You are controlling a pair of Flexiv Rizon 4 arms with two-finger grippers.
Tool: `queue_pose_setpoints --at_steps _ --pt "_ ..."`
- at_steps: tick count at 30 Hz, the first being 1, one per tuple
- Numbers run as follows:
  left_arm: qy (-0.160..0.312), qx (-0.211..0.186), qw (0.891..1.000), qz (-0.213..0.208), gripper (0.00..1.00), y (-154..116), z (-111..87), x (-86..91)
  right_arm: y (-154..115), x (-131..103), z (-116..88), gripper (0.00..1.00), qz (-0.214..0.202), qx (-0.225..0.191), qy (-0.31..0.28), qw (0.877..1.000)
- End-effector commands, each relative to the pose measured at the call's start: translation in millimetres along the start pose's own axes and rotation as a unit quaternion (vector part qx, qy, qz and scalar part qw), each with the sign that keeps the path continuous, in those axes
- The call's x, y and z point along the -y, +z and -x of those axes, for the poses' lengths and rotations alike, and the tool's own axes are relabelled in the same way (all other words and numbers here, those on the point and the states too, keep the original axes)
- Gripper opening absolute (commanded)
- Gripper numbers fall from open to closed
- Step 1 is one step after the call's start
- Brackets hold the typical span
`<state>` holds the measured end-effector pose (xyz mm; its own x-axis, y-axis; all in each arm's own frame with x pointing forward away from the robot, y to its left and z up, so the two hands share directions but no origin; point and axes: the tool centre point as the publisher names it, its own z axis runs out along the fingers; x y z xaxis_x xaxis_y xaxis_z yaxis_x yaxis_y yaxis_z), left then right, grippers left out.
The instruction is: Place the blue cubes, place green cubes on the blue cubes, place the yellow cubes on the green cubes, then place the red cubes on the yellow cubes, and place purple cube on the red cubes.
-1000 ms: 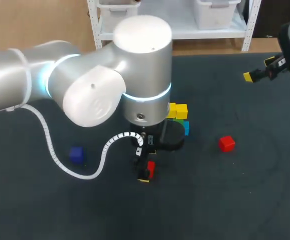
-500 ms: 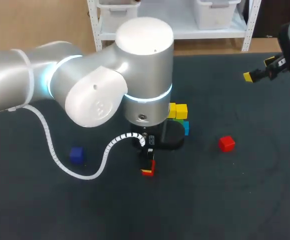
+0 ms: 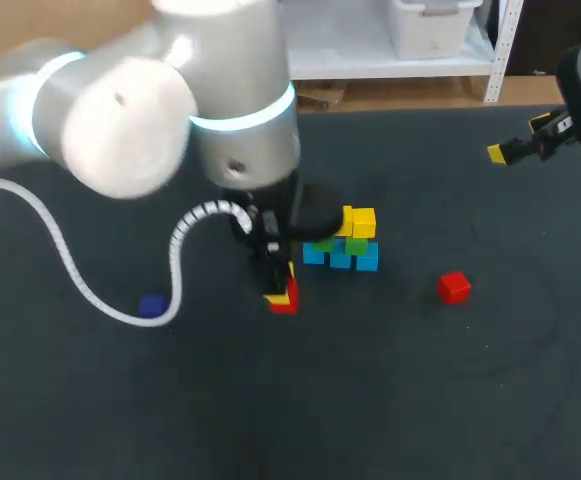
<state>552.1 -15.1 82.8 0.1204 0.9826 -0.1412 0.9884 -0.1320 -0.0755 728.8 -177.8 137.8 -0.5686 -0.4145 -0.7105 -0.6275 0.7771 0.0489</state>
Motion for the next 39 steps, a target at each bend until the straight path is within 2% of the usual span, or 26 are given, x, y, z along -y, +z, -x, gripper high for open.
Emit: queue_pose_setpoints --at_steps 1,7,15,18,26,33,39 --pt "-0.031 -0.036 0.999 0.021 0.0 -41 -15.6 -10.0 0 1 0 1.0 0.002 0.0 0.0 1.0" --pt "-0.028 -0.056 0.997 0.038 0.0 -57 -6.3 -33.1 0 1 0 1.0 0.002 0.0 0.0 1.0" --pt "-0.018 -0.083 0.995 0.048 0.0 -51 18.2 -57.2 0 1 0 1.0 0.002 0.0 0.0 1.0" --pt "-0.034 -0.094 0.993 0.06 0.0 -51 22.1 -64.3 0 1 0 1.0 0.002 0.0 0.0 1.0" --pt "-0.043 -0.112 0.991 0.066 0.0 -50 31.0 -80.5 0 1 0 1.0 0.002 0.0 0.0 1.0" --pt "-0.037 -0.101 0.993 0.054 0.0 -46 37.7 -93.2 0 1 0 1.0 0.002 0.0 0.0 1.0" --pt "-0.026 -0.092 0.994 0.06 0.0 -42 42.8 -102.3 0 1 0 1.0 0.002 0.0 0.0 1.0"
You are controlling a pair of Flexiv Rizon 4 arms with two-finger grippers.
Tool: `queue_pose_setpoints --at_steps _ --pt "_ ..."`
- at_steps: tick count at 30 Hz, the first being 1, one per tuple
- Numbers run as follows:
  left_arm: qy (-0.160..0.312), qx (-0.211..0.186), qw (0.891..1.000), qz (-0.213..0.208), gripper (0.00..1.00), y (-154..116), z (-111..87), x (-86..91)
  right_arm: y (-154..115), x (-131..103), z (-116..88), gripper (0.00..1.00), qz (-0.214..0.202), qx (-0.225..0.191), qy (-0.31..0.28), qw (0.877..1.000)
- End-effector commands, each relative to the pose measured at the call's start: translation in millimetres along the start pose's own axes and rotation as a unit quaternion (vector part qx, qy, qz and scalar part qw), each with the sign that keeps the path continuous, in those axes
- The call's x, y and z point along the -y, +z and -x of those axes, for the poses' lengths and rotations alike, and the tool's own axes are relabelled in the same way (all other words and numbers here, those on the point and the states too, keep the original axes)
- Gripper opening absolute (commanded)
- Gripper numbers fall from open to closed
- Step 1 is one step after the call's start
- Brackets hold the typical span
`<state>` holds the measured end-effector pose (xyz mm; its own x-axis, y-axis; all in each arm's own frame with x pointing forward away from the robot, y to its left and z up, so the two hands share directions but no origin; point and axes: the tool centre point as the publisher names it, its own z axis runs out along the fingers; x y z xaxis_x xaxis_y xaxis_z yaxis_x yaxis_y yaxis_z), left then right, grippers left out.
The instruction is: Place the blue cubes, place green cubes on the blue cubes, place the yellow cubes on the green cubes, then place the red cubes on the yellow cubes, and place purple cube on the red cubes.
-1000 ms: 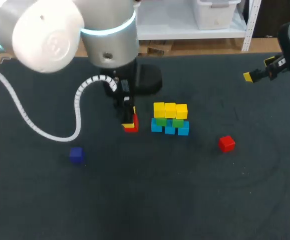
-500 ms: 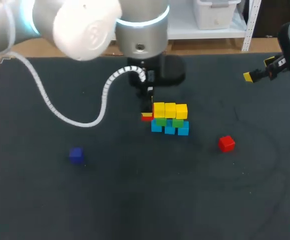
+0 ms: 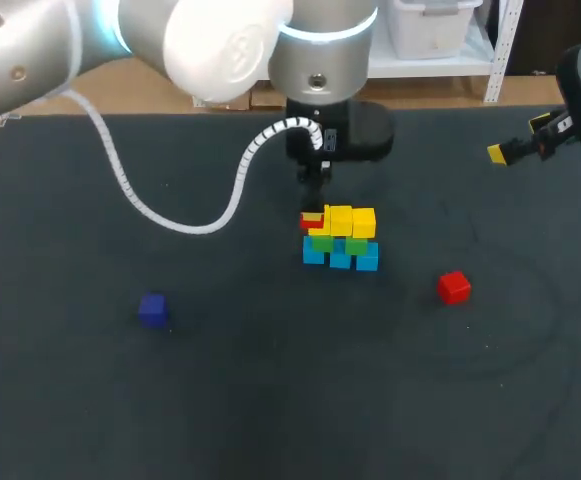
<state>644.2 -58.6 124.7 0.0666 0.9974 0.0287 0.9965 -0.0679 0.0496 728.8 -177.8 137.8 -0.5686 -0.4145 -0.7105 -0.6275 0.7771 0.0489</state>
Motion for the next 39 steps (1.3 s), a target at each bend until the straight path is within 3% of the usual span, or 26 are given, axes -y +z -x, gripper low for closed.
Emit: queue_pose_setpoints --at_steps 1,20,39 --pt "0.007 -0.01 1.0 -0.003 0.0 4 7.3 -11.0 0 1 0 1.0 0.002 0.0 0.0 1.0" --pt "0.038 0.012 0.999 -0.017 0.0 18 18.0 -40.1 0 1 0 1.0 0.002 0.0 0.0 1.0" --pt "0.036 0.014 0.999 -0.026 0.06 27 22.5 -45.1 0 1 0 1.0 0.002 0.0 0.0 1.0"
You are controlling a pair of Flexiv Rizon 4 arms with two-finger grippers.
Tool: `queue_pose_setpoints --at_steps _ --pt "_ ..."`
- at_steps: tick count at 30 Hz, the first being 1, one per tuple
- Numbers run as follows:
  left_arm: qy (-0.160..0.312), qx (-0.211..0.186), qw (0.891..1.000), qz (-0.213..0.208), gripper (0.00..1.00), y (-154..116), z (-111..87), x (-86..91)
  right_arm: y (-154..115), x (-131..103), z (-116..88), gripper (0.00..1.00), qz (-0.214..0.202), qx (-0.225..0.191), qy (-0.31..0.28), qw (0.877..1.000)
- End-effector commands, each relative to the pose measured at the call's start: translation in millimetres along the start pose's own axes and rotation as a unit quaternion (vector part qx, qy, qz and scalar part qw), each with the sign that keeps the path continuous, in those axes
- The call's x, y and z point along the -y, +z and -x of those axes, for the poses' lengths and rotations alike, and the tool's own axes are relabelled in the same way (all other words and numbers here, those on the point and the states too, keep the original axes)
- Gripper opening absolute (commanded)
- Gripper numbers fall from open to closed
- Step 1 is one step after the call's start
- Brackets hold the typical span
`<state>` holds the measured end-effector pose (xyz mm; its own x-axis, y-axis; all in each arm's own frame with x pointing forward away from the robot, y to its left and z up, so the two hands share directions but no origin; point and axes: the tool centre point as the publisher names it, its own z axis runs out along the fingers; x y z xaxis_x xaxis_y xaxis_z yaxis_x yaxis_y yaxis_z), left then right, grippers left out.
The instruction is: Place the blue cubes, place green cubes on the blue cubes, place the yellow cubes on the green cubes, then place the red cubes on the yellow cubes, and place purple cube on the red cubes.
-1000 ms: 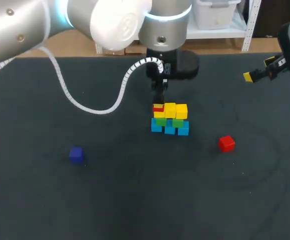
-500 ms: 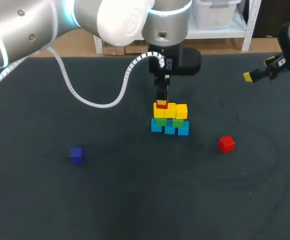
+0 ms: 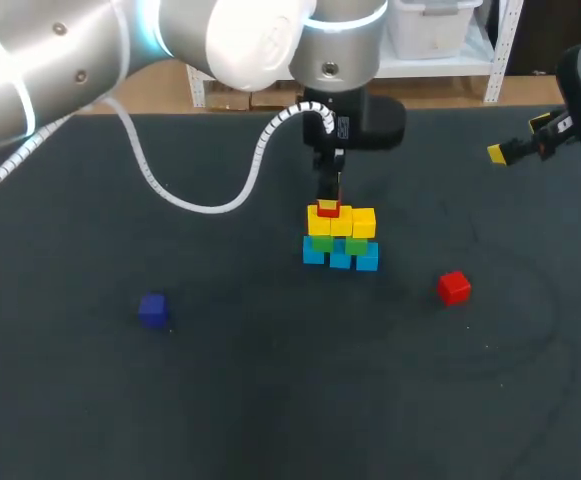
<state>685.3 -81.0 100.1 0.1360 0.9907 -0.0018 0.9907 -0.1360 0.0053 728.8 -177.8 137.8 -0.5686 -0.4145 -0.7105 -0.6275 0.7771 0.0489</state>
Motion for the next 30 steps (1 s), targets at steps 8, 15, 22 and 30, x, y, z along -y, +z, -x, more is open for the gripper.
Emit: queue_pose_setpoints --at_steps 8,15,22,30 --pt "0.0 -0.003 1.0 -0.007 0.16 2 2.4 -4.9 0 1 0 1.0 0.002 0.0 0.0 1.0" --pt "-0.002 -0.005 1.0 -0.006 0.44 3 1.8 -5.1 0 1 0 1.0 0.002 0.0 0.0 1.0" --pt "-0.004 -0.004 1.0 -0.006 0.49 3 0.6 -4.1 0 1 0 1.0 0.002 0.0 0.0 1.0" --pt "-0.01 0.0 1.0 0.009 1.0 -9 -7.9 10.2 0 1 0 1.0 0.002 0.0 0.0 1.0"
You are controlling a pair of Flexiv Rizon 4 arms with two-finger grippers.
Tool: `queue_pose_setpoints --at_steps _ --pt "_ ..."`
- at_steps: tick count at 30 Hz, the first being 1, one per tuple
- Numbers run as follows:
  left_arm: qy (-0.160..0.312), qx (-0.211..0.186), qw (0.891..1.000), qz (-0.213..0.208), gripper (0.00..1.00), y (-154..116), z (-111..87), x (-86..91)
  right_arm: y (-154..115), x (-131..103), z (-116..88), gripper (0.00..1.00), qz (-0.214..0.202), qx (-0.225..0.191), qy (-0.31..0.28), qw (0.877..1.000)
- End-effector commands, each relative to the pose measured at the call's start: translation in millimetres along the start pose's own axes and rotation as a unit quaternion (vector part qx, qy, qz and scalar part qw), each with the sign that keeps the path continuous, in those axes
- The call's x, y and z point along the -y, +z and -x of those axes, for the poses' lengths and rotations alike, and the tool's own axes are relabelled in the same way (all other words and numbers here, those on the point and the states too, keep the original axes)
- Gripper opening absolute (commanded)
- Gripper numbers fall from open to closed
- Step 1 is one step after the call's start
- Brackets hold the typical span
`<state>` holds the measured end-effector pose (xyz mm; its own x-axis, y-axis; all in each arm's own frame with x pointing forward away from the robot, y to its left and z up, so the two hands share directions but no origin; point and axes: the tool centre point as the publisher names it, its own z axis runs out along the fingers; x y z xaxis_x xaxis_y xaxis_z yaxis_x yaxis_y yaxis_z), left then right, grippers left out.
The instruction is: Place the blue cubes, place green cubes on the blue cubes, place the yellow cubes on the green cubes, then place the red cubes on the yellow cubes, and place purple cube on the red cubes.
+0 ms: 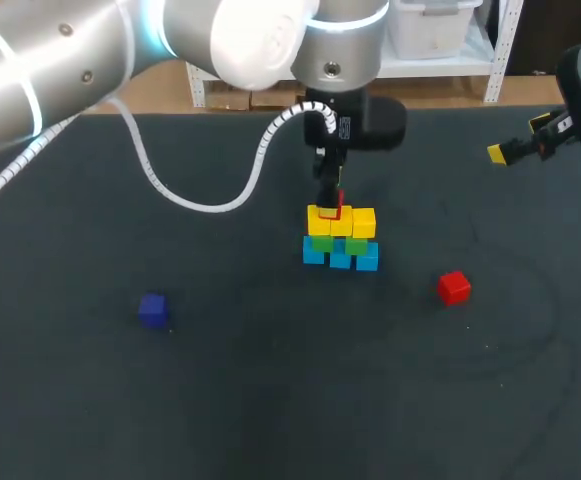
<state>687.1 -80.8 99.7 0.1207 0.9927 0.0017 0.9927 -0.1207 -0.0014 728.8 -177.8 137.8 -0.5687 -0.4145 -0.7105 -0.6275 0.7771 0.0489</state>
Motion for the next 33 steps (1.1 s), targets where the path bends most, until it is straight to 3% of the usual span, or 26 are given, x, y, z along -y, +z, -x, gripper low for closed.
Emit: queue_pose_setpoints --at_steps 1,9,16,21,33 --pt "-0.004 0.003 1.0 0.016 1.0 -12 -10.5 15.1 0 1 0 1.0 0.002 0.0 0.0 1.0" --pt "-0.03 0.006 0.998 0.056 1.0 -34 -38.8 43.7 0 1 0 1.0 0.002 0.0 0.0 1.0" --pt "-0.059 0.002 0.993 0.107 1.0 -47 -72.1 55.6 0 1 0 1.0 0.002 0.0 0.0 1.0" --pt "-0.094 0.016 0.985 0.145 1.0 -50 -100.1 64.5 0 1 0 1.0 0.002 0.0 0.0 1.0" --pt "-0.158 0.043 0.965 0.203 1.0 -46 -144.8 79.6 0 1 0 1.0 0.002 0.0 0.0 1.0"
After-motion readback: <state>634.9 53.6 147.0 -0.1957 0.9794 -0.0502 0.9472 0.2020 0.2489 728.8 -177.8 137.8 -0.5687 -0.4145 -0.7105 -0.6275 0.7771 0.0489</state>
